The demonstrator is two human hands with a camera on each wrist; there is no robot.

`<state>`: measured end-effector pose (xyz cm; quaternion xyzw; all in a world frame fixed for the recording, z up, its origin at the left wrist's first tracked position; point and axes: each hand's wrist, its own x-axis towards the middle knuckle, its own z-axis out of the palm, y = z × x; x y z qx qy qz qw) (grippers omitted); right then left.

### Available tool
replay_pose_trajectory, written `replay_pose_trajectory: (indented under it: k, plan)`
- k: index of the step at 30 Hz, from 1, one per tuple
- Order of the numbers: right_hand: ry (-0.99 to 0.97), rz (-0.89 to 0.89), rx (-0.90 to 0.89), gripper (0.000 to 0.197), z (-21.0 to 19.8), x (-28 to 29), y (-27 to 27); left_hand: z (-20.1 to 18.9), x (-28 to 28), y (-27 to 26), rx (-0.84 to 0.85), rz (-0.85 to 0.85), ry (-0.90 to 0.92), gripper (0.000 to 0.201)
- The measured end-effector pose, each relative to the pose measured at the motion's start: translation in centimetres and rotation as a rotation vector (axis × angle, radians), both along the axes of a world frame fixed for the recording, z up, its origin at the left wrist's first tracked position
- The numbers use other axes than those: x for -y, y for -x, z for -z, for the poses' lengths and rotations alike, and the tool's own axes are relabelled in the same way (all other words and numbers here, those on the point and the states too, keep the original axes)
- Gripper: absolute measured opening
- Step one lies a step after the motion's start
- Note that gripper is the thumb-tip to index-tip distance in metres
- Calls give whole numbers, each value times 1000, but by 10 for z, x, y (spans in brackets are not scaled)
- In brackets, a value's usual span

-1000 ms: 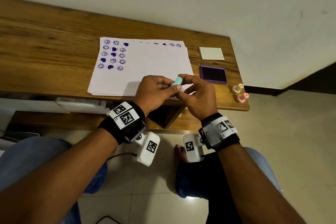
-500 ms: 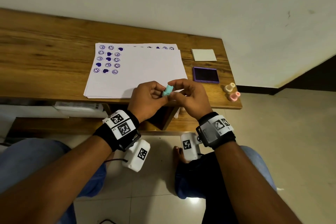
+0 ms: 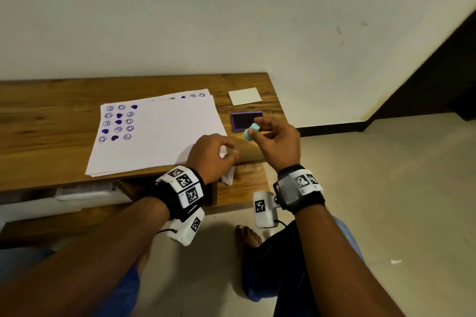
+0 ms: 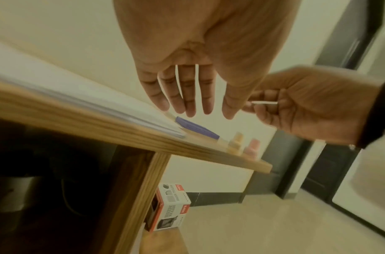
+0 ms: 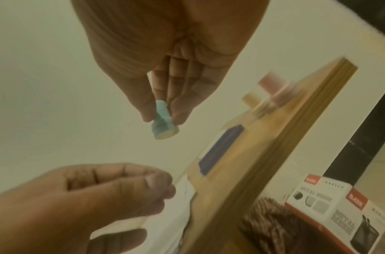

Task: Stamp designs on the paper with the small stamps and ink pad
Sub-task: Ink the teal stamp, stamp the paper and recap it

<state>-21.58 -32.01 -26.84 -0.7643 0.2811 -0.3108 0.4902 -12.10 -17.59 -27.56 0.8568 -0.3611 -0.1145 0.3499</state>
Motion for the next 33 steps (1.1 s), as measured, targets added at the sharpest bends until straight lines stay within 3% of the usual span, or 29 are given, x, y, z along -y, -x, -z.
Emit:
replay_pose_trajectory:
  k: [4,8,11,18,33]
  plan:
    - [-81,212,65,20,-7,41,20,-3,31,5,138,154,-138,31]
    - [-34,310,-37,22,-16,84,25,-3,51,12,183,243,-247,36]
    - [97,247,-217,23,-28,106,17,-2,58,15,207,288,-346,40]
    - [221,71,-540,24,-17,126,-17,-2,62,9,162,273,-330,36]
    - [235,44,-649,27,1,127,-33,7,60,9,218,279,-261,37]
